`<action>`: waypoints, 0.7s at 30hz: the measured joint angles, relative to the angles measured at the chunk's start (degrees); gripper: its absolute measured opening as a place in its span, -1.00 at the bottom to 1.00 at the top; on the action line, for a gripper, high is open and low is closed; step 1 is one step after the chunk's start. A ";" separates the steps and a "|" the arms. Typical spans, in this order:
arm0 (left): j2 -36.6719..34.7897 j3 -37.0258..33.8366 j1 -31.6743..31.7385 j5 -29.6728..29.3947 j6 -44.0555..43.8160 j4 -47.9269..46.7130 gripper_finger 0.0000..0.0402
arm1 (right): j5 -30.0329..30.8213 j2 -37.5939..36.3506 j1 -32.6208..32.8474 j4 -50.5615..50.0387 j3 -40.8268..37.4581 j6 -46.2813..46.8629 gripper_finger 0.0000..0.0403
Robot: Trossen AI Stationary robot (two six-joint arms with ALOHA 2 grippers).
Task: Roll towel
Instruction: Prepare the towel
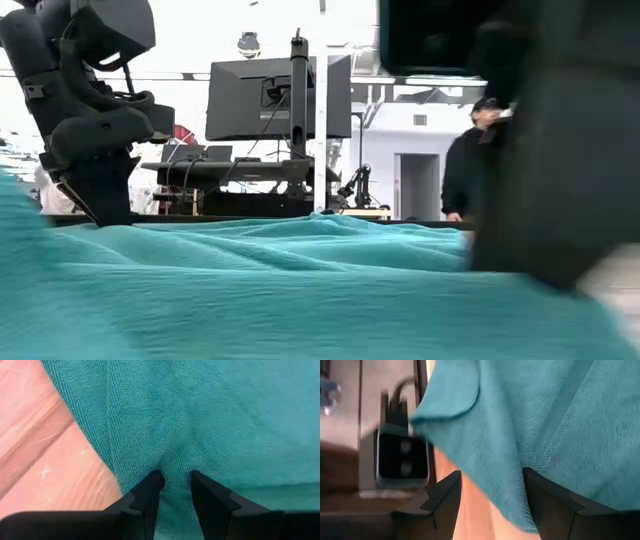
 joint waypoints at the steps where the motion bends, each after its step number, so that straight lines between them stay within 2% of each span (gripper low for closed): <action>1: 0.00 0.00 0.00 -0.02 0.01 0.03 -0.52 | -0.23 -0.44 0.48 -1.88 0.00 0.00 0.00; 7: 0.09 1.58 0.14 0.48 2.64 -0.36 -0.52 | -1.66 -5.31 1.00 -12.26 -0.34 -0.22 0.00; 11: -1.43 6.17 0.18 2.29 5.85 -2.21 -0.51 | -2.32 -12.84 -0.70 -13.05 -0.24 -2.05 0.00; 15: -4.20 12.51 0.45 3.02 9.03 -0.98 -0.51 | 0.43 -19.08 -3.10 -17.71 -0.18 -6.09 0.00; 21: -4.75 20.55 5.11 7.39 19.55 1.45 -0.49 | 4.72 -26.59 -8.91 -34.74 -0.17 -10.88 0.00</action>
